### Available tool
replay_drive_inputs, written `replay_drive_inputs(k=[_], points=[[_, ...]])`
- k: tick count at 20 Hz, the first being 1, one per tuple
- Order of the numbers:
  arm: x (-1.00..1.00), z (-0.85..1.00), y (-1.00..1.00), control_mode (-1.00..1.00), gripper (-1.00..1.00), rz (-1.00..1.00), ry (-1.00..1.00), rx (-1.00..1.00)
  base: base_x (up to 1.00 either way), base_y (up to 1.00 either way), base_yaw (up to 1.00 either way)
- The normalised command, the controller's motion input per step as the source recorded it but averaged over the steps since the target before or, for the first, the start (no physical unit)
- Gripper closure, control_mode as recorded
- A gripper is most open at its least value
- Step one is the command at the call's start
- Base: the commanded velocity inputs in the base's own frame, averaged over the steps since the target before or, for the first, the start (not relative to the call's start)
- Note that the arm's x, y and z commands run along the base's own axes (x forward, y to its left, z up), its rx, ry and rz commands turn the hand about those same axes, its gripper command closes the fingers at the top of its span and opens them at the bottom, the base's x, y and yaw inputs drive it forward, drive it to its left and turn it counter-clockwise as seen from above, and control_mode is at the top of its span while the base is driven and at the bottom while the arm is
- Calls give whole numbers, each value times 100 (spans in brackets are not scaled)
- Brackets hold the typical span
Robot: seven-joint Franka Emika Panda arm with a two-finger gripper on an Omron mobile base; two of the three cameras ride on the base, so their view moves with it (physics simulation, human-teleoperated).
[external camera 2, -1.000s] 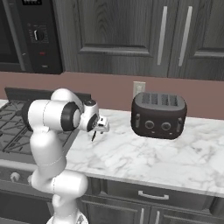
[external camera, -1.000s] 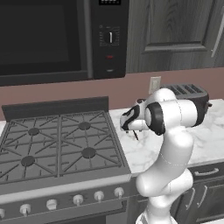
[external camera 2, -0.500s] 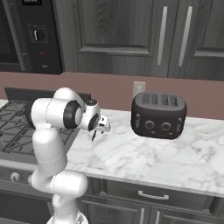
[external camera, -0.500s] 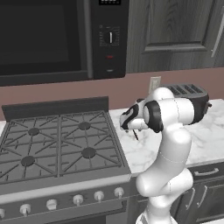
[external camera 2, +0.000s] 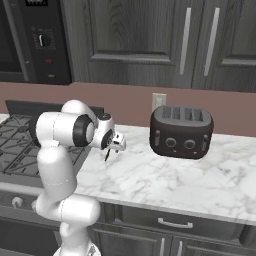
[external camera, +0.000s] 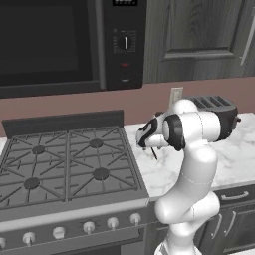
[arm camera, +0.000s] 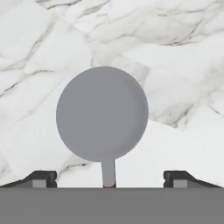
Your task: Organize the utensils by type. Pick up the wooden spoons from the counter and place them in the open cabinet. Then pick up the metallic utensils from the counter and place them in the open drawer.
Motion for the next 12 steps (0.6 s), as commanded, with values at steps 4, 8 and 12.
replay_drive_inputs(k=[4,8,12], points=[[0,-27,0,-100,100,0,0,0,0,0,0],[0,-24,0,-100,100,0,1,0,0,0,0],[0,-4,0,-100,100,0,0,0,0,0,0]])
